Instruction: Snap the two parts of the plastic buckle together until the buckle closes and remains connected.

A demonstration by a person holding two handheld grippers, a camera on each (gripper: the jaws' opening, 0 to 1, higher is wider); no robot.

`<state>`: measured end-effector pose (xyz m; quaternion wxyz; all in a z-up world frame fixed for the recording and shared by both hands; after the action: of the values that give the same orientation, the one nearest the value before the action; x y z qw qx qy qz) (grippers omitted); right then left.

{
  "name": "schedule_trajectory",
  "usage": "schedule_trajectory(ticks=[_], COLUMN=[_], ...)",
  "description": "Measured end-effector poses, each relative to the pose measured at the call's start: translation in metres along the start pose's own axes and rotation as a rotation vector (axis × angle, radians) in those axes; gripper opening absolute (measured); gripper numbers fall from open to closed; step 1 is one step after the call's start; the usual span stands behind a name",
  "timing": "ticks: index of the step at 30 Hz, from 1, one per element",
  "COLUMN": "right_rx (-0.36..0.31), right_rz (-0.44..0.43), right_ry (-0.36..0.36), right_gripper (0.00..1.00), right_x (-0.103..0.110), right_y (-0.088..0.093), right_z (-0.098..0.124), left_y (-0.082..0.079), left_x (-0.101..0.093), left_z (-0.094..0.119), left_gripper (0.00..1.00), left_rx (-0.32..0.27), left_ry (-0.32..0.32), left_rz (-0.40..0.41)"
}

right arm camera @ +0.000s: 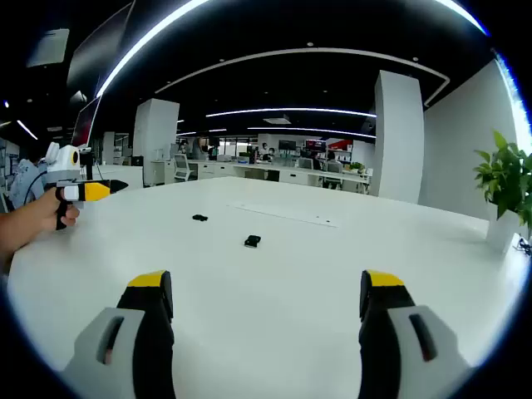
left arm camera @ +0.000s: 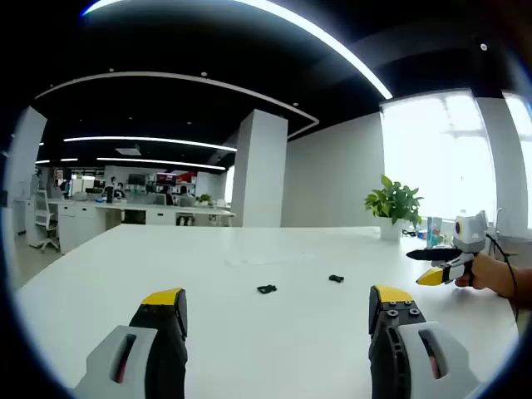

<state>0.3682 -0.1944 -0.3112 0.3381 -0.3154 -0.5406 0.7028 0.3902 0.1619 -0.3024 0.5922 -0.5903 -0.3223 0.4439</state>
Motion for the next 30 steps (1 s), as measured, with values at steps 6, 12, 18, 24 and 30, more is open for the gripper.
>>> schedule_trajectory(ticks=[6,12,18,24,30], right_rx=[-0.035,-0.038,-0.032,-0.019,-0.022], right_rz=[-0.010,0.019,0.005,0.011,0.026], right_ry=[-0.010,0.006,0.014,0.017,0.007], right_gripper=[0.93,0.93,0.93,0.93,0.93], right_x=[0.002,0.002,0.000,0.000,-0.001], right_y=[-0.005,-0.005,-0.001,0.002,0.000], right_z=[0.001,0.007,0.014,0.013,0.009], left_y=[-0.007,-0.001,-0.002,0.003,0.001], left_x=[0.003,0.003,-0.001,-0.003,-0.001], left_z=[0.007,0.011,0.019,0.009,-0.001], left_gripper=[0.91,0.92,0.92,0.93,0.93], left_rx=[-0.032,-0.022,-0.044,-0.021,-0.010], left_ry=[0.016,0.009,0.010,0.010,0.024], left_rz=[0.014,-0.011,-0.017,-0.049,-0.040])
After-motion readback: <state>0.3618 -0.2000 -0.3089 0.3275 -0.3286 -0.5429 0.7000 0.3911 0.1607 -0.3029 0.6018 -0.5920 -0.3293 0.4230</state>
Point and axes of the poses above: the point that each gripper's makers call its tool centre point, and the gripper's own axes: z roughly backward along the fingers, x roughly to its left, y roughly out of its underside, the point moved 8 cm from there along z, roughly backward along the fingers, and after that the axes turned 12 degrees about -y, right-handed, at the moved point
